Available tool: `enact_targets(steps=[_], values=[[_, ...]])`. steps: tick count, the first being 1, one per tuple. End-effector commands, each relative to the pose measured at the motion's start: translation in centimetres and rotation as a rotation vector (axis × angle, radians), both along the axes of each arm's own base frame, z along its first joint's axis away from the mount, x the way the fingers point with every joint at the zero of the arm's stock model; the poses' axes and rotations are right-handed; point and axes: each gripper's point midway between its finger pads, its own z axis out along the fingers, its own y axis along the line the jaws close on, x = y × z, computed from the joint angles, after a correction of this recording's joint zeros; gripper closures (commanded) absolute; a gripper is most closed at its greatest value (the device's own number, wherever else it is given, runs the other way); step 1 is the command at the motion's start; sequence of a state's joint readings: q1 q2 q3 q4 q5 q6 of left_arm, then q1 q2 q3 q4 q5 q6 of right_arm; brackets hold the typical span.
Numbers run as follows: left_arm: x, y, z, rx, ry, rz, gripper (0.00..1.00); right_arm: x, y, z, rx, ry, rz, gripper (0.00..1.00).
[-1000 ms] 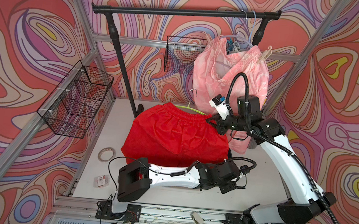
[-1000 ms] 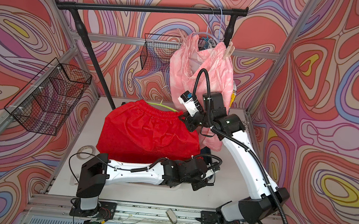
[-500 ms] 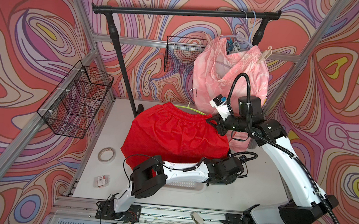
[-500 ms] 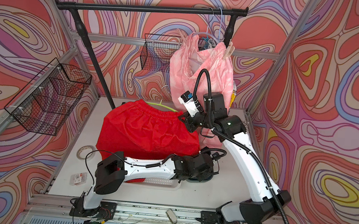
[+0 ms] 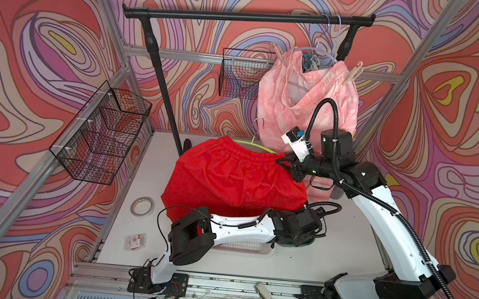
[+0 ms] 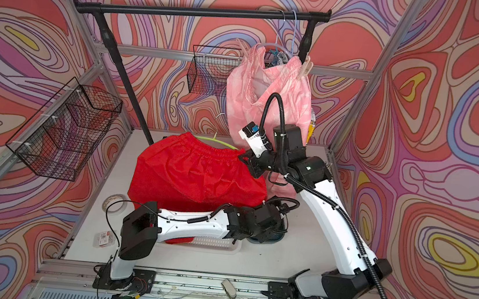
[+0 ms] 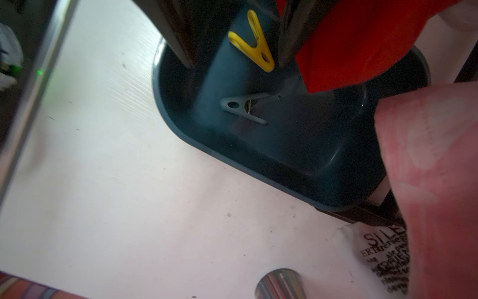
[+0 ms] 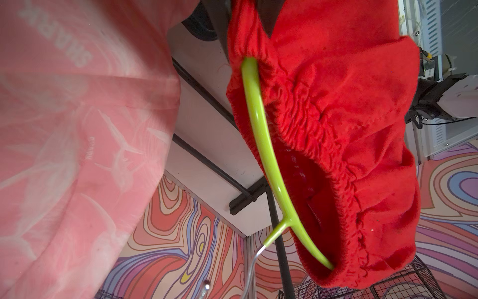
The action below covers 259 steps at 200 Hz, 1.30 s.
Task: Remove the clothespins securing shorts to the hanger
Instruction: Place the clothespin in the storage box, then remove the shorts from the hanger.
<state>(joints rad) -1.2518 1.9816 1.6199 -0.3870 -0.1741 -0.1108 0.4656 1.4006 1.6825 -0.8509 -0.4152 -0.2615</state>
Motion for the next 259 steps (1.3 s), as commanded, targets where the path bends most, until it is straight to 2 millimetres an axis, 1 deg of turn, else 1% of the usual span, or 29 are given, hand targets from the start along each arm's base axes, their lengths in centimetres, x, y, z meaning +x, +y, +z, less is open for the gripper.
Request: enact_targets(steps=[1,28,42,59,77,97,115,132,150,163,181,197,217,247,259], values=[[-3.7,1.9,4.7,0.013,0.015,-0.168,0.48,-0.9,0.1,2.5,0.047,-0.078,0.017,1.00],[-5.2,6.3,7.6,0.070,0.005,-0.190,0.48,-1.5,-0.2,3.1,0.051,-0.093,0.016,1.00],[-5.4,8.7,9.5,0.084,-0.009,-0.168,0.48,-1.6,-0.5,3.3,0.049,-0.102,0.011,1.00],[-5.0,11.8,12.0,0.088,-0.045,-0.093,0.49,-1.8,-0.7,3.6,0.046,-0.113,0.002,1.00],[-3.3,15.5,15.1,0.072,-0.134,0.067,0.50,-1.9,-0.9,3.9,0.046,-0.127,-0.007,1.00],[-2.6,19.4,19.0,0.000,-0.191,0.193,0.50,-2.2,-1.0,4.6,0.053,-0.142,-0.002,1.00],[-1.9,23.0,22.8,-0.124,-0.201,0.330,0.49,-2.7,-1.1,5.2,0.059,-0.157,0.010,1.00],[-1.2,26.8,25.6,-0.246,-0.200,0.472,0.47,-3.2,-1.2,5.5,0.063,-0.167,0.020,1.00],[-0.3,30.8,27.3,-0.352,-0.198,0.632,0.45,-3.6,-1.2,5.9,0.071,-0.173,0.025,1.00],[0.1,32.8,27.8,-0.394,-0.190,0.704,0.44,-4.0,-1.3,6.1,0.076,-0.178,0.027,1.00],[0.5,34.3,28.1,-0.399,-0.186,0.765,0.41,-4.5,-1.4,6.4,0.081,-0.188,0.031,1.00],[1.0,34.8,28.5,-0.392,-0.200,0.792,0.40,-5.0,-1.4,6.4,0.073,-0.198,0.045,1.00],[1.6,34.4,29.0,-0.389,-0.185,0.783,0.39,-5.2,-1.7,6.6,0.056,-0.221,0.038,1.00],[3.4,33.3,29.3,-0.398,-0.110,0.759,0.38,-5.5,-1.8,7.0,0.040,-0.249,0.036,1.00],[4.1,32.8,29.6,-0.400,-0.115,0.760,0.39,-5.6,-1.8,7.1,0.034,-0.260,0.035,1.00]])
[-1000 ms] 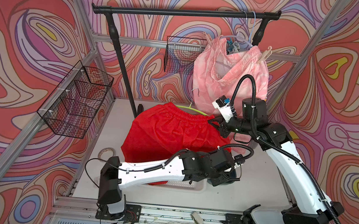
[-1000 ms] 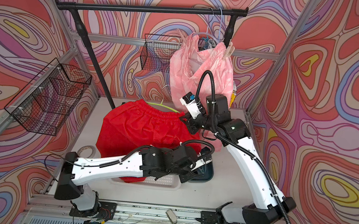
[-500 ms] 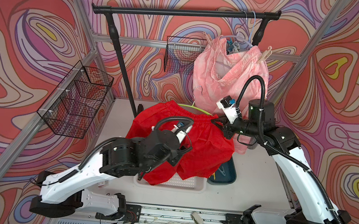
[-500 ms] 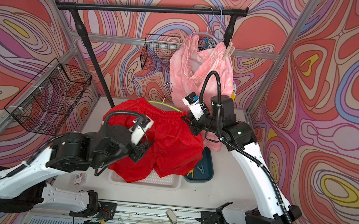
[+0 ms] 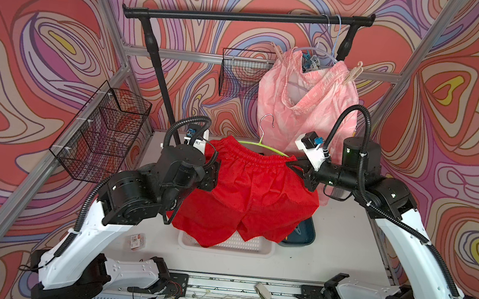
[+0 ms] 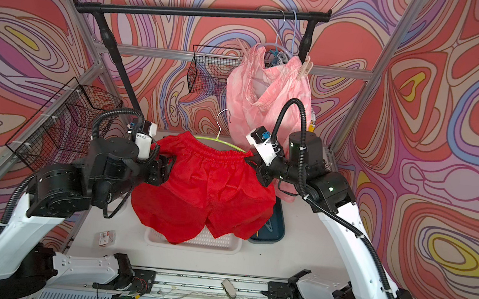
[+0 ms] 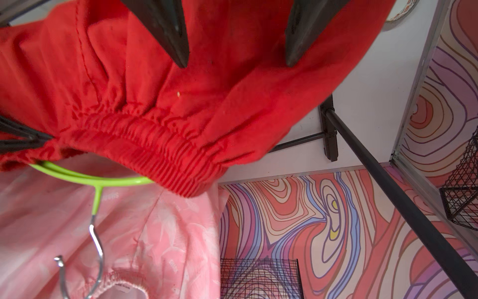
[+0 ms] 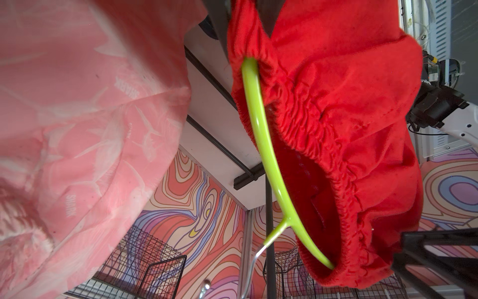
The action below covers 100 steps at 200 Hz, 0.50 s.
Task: Remove the clothespins securing shorts to the hanger
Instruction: Remove the shorts from the hanger.
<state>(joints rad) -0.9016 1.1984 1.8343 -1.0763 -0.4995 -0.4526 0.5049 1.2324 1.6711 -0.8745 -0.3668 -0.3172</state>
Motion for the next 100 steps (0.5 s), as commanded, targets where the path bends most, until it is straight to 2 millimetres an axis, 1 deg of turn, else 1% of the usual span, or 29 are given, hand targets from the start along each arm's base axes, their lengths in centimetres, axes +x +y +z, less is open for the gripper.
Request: enact_targets(steps=[1,29,46,56,74,100], values=[[0.3,-0.9,0.1,-0.009,0.039,-0.048,0.39,-0.9,-0.1,2.4,0.022,-0.092,0.014,1.00],[1.0,-2.6,1.0,-0.056,0.027,-0.092,0.39,-0.4,-0.6,2.6,0.009,-0.117,-0.037,1.00],[1.2,-3.8,1.3,-0.103,0.044,-0.132,0.37,0.0,-0.3,2.3,-0.018,-0.129,-0.061,1.00],[1.5,-4.2,1.2,-0.118,0.058,-0.132,0.37,0.1,0.1,1.9,-0.040,-0.141,-0.065,1.00],[2.3,-4.1,0.9,-0.132,0.060,-0.087,0.36,0.1,1.0,1.5,-0.060,-0.165,-0.054,1.00],[3.2,-4.9,0.2,-0.193,0.074,-0.082,0.35,-0.2,1.7,2.0,-0.058,-0.212,-0.052,1.00]])
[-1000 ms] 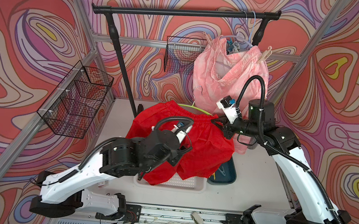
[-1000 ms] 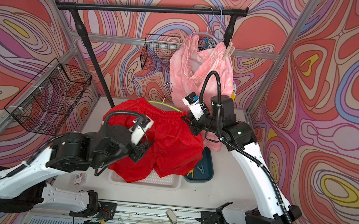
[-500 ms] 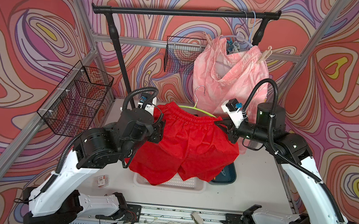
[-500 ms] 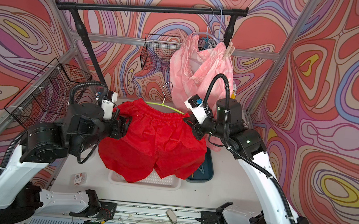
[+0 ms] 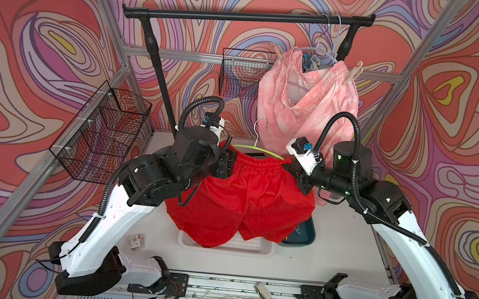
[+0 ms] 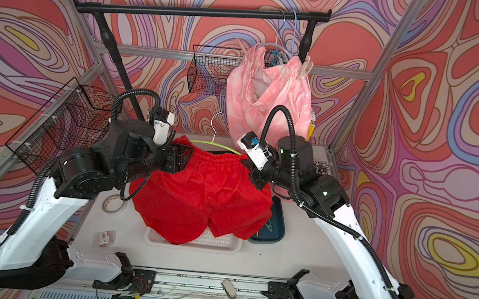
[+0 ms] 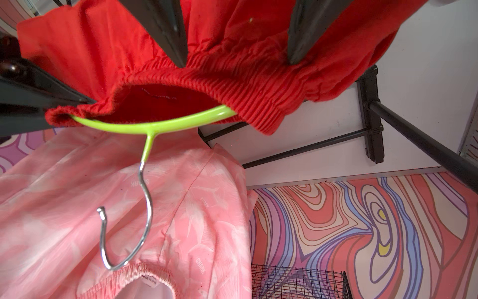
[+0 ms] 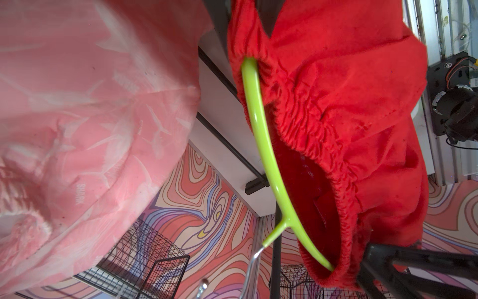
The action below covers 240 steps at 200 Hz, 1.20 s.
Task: Remove the clothespins securing shorts to the hanger
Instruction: Remove the shorts from the hanger.
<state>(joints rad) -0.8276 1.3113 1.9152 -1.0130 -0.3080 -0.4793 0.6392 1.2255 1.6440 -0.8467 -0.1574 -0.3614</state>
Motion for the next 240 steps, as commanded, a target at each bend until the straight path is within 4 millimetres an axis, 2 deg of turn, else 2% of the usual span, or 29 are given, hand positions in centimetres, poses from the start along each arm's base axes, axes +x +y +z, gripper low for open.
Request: enact_targets(steps=[1,39,62,93,111,127,150,166,175,210,240], values=[[0.9,-1.1,-0.2,-0.088,0.021,0.000,0.34,0.0,0.5,2.7,0.034,-0.131,-0.007,1.00],[2.4,-0.7,-2.1,-0.065,0.063,0.078,0.35,-0.8,0.4,4.9,0.086,-0.225,-0.016,1.00],[3.0,-0.9,-2.6,-0.105,0.075,0.086,0.30,-1.6,0.9,5.0,0.092,-0.232,0.020,1.00],[3.7,-1.4,-3.6,-0.096,0.107,0.088,0.31,-1.9,1.2,5.0,0.086,-0.251,0.021,1.00],[4.1,-1.4,-4.1,-0.082,0.114,0.105,0.39,-2.7,1.6,5.0,0.092,-0.250,0.053,1.00],[4.4,-0.9,-3.9,-0.080,0.095,0.128,0.53,-3.2,1.7,5.0,0.094,-0.250,0.071,1.00],[4.4,0.0,-3.3,-0.079,0.058,0.143,0.83,-3.2,1.2,5.0,0.087,-0.257,0.048,1.00],[4.0,0.8,-2.9,-0.067,0.042,0.151,0.97,-3.0,0.6,4.8,0.070,-0.258,0.019,1.00],[3.7,1.4,-2.8,-0.051,0.036,0.157,1.00,-3.0,0.3,4.5,0.057,-0.256,0.007,1.00],[2.3,5.0,-2.7,0.016,0.029,0.203,1.00,-2.8,-1.2,4.1,0.022,-0.273,-0.052,1.00],[0.9,9.6,-3.3,0.064,0.013,0.310,1.00,-3.2,-2.4,4.6,0.016,-0.297,-0.082,1.00]])
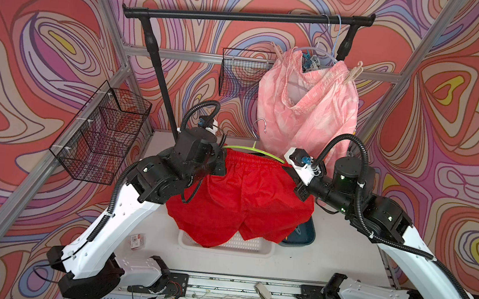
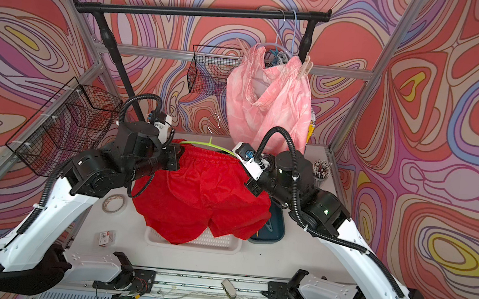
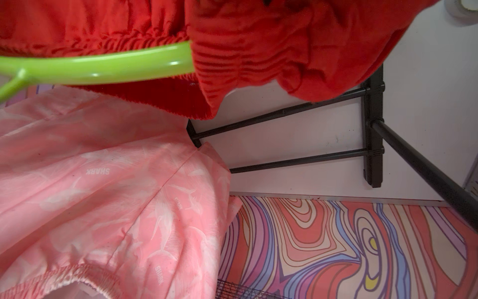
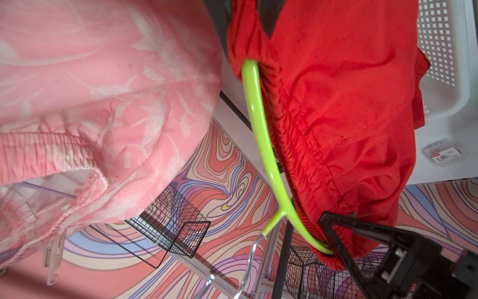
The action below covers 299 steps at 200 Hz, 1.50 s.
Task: Remove the clothespins securing shorts to the hanger
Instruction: Remove the shorts from the hanger.
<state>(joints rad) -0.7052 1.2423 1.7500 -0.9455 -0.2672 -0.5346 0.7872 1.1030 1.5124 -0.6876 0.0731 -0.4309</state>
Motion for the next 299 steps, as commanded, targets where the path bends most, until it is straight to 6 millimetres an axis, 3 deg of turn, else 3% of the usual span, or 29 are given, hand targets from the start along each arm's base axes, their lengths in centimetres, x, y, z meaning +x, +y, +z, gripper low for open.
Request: enact_targets(steps=[1,62,129,154,181,200,238,264,284,299], values=[[-0.9,6.7,-0.3,0.109,-0.032,0.197,1.00,-1.3,-2.4,2.7,0.028,-0.088,-0.034,1.00],[-2.4,12.5,-2.3,0.155,0.054,0.295,1.00,-1.4,-3.6,3.1,0.030,-0.121,-0.083,1.00],[-3.1,16.5,-3.8,0.143,0.146,0.339,1.00,-2.7,-7.6,5.4,0.054,-0.213,-0.186,1.00],[-2.9,16.3,-4.2,0.126,0.171,0.299,1.00,-2.9,-8.0,6.2,0.073,-0.234,-0.201,1.00],[-2.9,16.5,-4.3,0.145,0.191,0.287,1.00,-1.8,-7.2,5.8,0.046,-0.222,-0.207,1.00],[-2.6,16.2,-5.4,0.145,0.227,0.270,1.00,-1.5,-6.7,6.1,0.070,-0.240,-0.206,1.00],[-2.8,15.6,-7.8,0.116,0.277,0.220,1.00,-1.3,-8.7,10.7,0.212,-0.375,-0.308,1.00],[-3.6,12.4,-7.3,0.017,0.269,0.056,1.00,-1.3,-8.5,13.5,0.286,-0.432,-0.308,1.00],[-4.5,10.2,-6.3,-0.074,0.246,-0.051,1.00,-0.3,-7.2,14.1,0.308,-0.440,-0.292,1.00],[-5.1,9.8,-6.0,-0.087,0.236,-0.072,1.00,0.3,-6.4,14.2,0.323,-0.447,-0.289,1.00]])
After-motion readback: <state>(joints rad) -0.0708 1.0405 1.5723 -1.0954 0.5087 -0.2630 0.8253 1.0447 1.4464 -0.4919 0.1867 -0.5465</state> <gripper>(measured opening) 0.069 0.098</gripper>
